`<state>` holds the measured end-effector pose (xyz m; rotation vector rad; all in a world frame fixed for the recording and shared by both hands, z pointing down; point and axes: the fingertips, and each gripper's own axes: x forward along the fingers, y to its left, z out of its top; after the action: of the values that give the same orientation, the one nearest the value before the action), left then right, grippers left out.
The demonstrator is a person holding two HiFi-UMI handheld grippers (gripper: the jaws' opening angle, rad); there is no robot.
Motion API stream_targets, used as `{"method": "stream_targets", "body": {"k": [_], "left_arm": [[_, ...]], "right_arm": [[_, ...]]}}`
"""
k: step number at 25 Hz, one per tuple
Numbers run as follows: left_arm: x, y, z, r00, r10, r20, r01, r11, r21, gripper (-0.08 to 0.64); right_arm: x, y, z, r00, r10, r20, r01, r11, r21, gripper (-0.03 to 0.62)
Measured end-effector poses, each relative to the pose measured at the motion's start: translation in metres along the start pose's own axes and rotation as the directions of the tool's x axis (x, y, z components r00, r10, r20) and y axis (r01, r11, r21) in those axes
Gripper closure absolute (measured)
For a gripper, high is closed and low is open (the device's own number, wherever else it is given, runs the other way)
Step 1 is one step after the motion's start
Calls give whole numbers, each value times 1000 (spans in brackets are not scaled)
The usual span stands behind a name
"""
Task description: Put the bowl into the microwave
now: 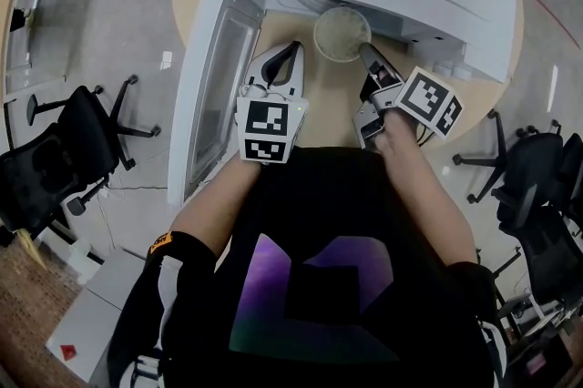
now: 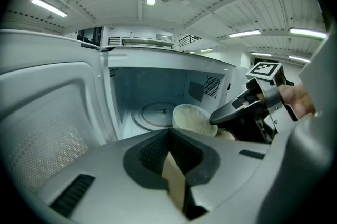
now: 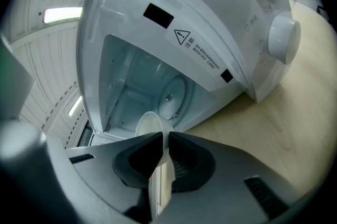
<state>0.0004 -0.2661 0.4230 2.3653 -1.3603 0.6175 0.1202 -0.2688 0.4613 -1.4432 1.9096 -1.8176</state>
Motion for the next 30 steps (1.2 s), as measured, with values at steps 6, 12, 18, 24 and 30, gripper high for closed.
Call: {"method": "stream_targets", "body": {"k": [6,12,18,24,30], "left_arm": [[12,7,4,1000,7,0,-7,1000,-3,514],[25,10,11,1000,11,1,-11,1000,-5,514],[37,10,17,1000,5,0,-5,1000,-1,514],[50,14,21,1000,11,-1,-11,1000,-5,514],[63,21,25,1000,24,0,-24,1000,-14,514]], "right_arm": [[10,2,9,1000,-2,30,1,1000,18,546],[18,5,19,997,0,76,-3,999,41,546],[24,8,33,990,3,140,-13,998,66,546],[30,8,45,980,7,200,-28,995,100,546],[37,4,52,968,0,250,-37,989,143,546]]}}
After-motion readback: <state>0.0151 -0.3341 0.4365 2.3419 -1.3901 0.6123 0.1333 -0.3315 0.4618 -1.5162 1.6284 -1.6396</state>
